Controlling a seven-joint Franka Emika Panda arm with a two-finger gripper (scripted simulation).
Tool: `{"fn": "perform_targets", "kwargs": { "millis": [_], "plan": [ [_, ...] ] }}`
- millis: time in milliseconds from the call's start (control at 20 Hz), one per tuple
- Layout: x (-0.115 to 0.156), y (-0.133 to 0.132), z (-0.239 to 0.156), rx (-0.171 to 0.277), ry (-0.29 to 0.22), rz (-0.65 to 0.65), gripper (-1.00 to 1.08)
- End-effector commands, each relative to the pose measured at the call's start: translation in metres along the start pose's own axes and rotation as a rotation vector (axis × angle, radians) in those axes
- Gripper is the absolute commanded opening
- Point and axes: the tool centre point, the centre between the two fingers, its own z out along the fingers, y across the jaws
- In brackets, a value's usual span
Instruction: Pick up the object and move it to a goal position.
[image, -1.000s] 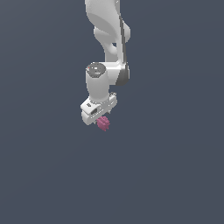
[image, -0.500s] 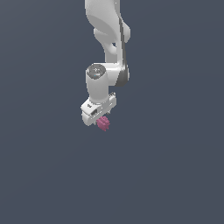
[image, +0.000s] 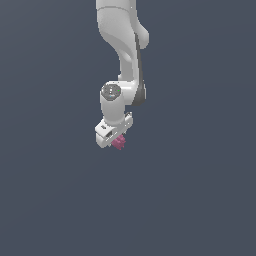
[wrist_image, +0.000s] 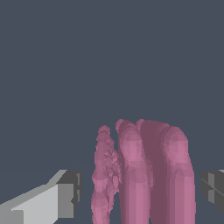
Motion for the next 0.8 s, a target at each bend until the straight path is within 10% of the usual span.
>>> {"fn": "perform_targets", "kwargs": {
  "millis": [0,100,150,750],
  "plan": [
    [0.0003,0.0007,0.0053,-0.001,0.001,0.000,1.00],
    [0.0004,0.0009,0.0063,-0.001,0.001,0.000,1.00],
    [0.0004,0.0009,0.0063,-0.001,0.001,0.000,-1.00],
    [0.0006,0.0021,0.0047,-0.002,0.001,0.000,-1.00]
  ]
}}
